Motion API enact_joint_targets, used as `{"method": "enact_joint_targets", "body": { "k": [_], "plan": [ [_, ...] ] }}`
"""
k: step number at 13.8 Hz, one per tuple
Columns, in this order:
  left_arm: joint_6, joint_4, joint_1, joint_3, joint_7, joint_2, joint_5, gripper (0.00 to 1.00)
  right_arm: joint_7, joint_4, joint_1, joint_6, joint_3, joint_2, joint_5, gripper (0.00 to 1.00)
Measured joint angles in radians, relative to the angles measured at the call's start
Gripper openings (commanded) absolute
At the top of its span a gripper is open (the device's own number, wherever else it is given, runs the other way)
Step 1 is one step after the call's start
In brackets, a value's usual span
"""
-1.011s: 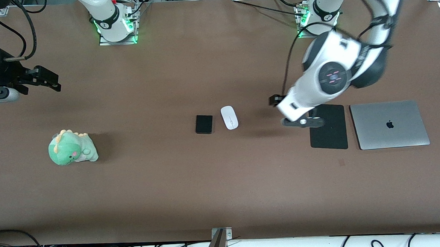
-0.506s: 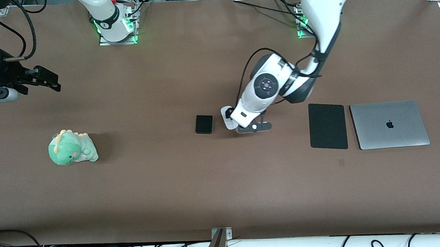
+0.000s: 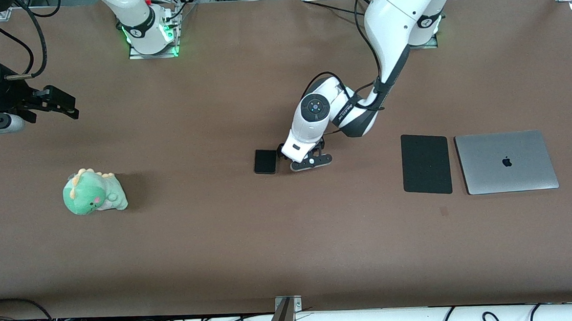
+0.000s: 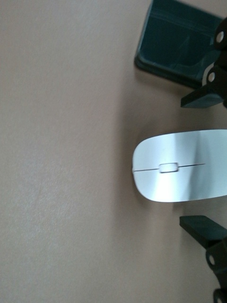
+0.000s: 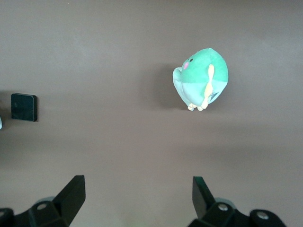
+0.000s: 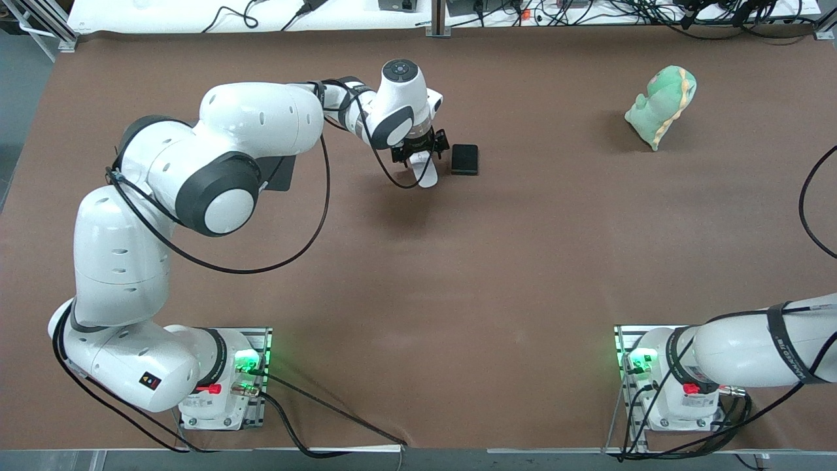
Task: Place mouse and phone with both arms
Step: 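Close the left gripper on the white mouse, then carry the mouse with the left gripper onto the black mouse pad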
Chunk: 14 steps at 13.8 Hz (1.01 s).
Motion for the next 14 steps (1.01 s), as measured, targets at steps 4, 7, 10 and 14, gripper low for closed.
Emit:
{"method": "enact_joint_targets", "body": {
  "k": [4, 7, 10, 14],
  "plan": [
    [0.0, 0.0, 0.0, 0.006, -0.033, 0.008, 0.01, 0.93, 0.0, 0.0, 0.0, 0.0, 0.0, 0.0, 0.0, 1.0],
    [0.0, 0.0, -0.003, 0.006, -0.051, 0.011, 0.01, 0.55, 0.0, 0.0, 0.0, 0.0, 0.0, 0.0, 0.0, 1.0],
    [0.0, 0.0, -0.024, 0.005, -0.109, 0.013, 0.01, 0.38, 0.0, 0.0, 0.0, 0.0, 0.0, 0.0, 0.0, 1.0],
    [-0.062, 0.017, -0.024, 0.011, -0.123, -0.011, 0.01, 0.38, 0.0, 0.0, 0.0, 0.0, 0.0, 0.0, 0.0, 1.0]
  ]
}}
